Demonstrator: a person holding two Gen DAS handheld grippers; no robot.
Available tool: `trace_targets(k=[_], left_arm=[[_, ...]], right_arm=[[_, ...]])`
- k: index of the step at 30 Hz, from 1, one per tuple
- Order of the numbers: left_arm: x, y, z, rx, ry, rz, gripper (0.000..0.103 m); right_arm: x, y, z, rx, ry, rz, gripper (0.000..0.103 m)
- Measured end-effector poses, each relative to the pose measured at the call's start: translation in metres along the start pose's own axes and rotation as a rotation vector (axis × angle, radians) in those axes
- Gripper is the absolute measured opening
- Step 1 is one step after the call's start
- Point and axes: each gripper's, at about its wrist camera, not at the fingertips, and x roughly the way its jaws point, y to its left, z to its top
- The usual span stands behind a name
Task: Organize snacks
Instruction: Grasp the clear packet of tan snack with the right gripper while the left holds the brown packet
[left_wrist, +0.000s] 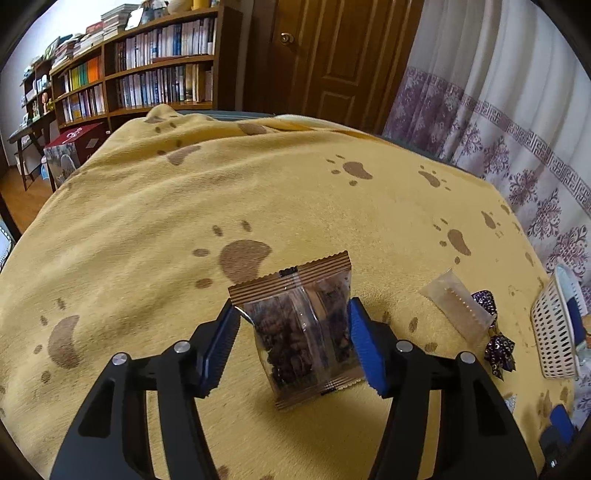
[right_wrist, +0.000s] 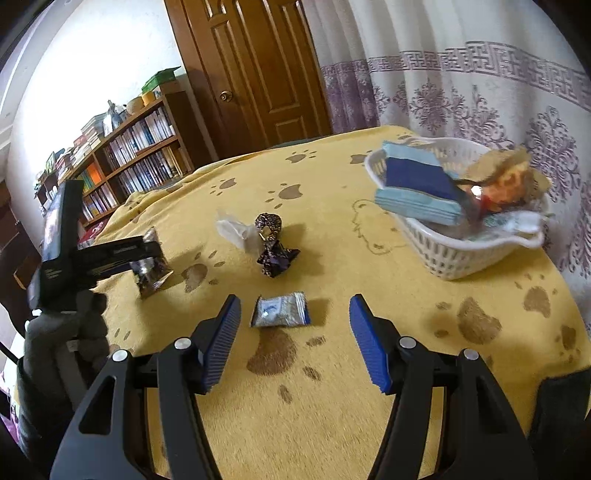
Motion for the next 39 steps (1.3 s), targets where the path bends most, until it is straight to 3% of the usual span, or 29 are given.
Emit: trace_targets(k=[13,21,27,39], left_arm=[[-0.033,0.012,-0.003,-0.029,-0.073,-0.006,0.06],[-0.034,0.019,-0.002,-0.052,-0.07,-0.01,0.06],[-0.035,0.022,0.0,-0.067,-0.075,-0.01,0.06],[-0.032,0.025,0.001,-0.076,-0.067,-0.009,0.06]], right_arm=[[0.068,0.033,0.046,-0.092,0.089,0.089,0.063],[0.107,0.056,0.07,-0.179,0.101,0.078,0.063],[0.129,0.06,0.072,-0.18,0.122,0.083,0.063],[0.127,0.079,0.055,-0.257,0.16,0.165,0.063]])
